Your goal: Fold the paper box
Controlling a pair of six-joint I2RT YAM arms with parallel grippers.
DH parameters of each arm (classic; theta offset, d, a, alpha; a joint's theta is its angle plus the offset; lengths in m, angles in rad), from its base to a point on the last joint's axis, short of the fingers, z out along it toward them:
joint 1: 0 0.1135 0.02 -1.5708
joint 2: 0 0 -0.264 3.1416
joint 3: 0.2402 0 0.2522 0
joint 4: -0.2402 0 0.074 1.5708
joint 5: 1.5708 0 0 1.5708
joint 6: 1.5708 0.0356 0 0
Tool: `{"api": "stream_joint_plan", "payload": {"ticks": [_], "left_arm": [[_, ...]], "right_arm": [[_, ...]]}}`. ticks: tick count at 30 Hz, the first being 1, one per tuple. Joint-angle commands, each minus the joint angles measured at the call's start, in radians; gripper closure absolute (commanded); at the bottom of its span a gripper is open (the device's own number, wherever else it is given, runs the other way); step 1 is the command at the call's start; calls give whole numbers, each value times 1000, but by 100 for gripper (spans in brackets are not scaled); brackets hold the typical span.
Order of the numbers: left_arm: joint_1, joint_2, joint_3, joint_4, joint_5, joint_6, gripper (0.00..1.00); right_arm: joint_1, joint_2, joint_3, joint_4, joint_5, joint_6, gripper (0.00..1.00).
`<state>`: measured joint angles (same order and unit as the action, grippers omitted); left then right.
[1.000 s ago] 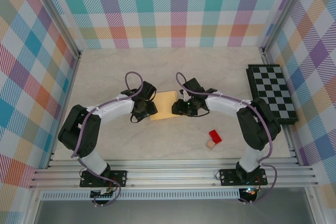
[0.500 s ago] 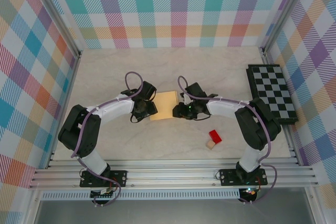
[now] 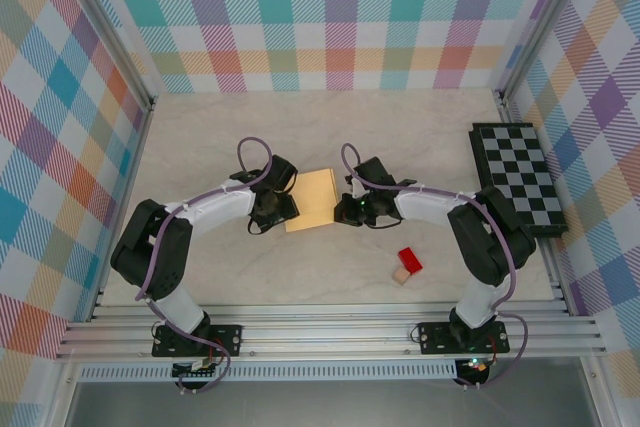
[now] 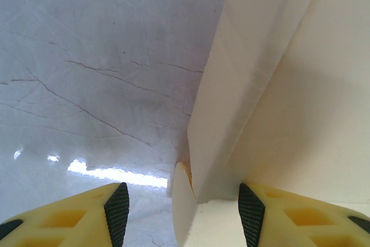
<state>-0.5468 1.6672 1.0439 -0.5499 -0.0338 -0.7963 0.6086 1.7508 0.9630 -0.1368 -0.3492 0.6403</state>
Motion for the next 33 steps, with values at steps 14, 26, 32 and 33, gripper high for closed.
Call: {"api": "stream_joint_plan", "payload": {"ticks": [14,26,32,33], "left_arm": [[11,52,22,-68,12,16,44],[22,49,140,-144,-15,66,41],[24,43,174,-167,-20,78,40],[25,39,171,-169,-21,79,40]], "right_arm": [[-8,-41,18,-82,57,-31,54],[-35,-3,288,-359,207,-238,43],[-45,159,498,-461,257,-303,43],[-49,185,519,-471,256,-308,43]]}}
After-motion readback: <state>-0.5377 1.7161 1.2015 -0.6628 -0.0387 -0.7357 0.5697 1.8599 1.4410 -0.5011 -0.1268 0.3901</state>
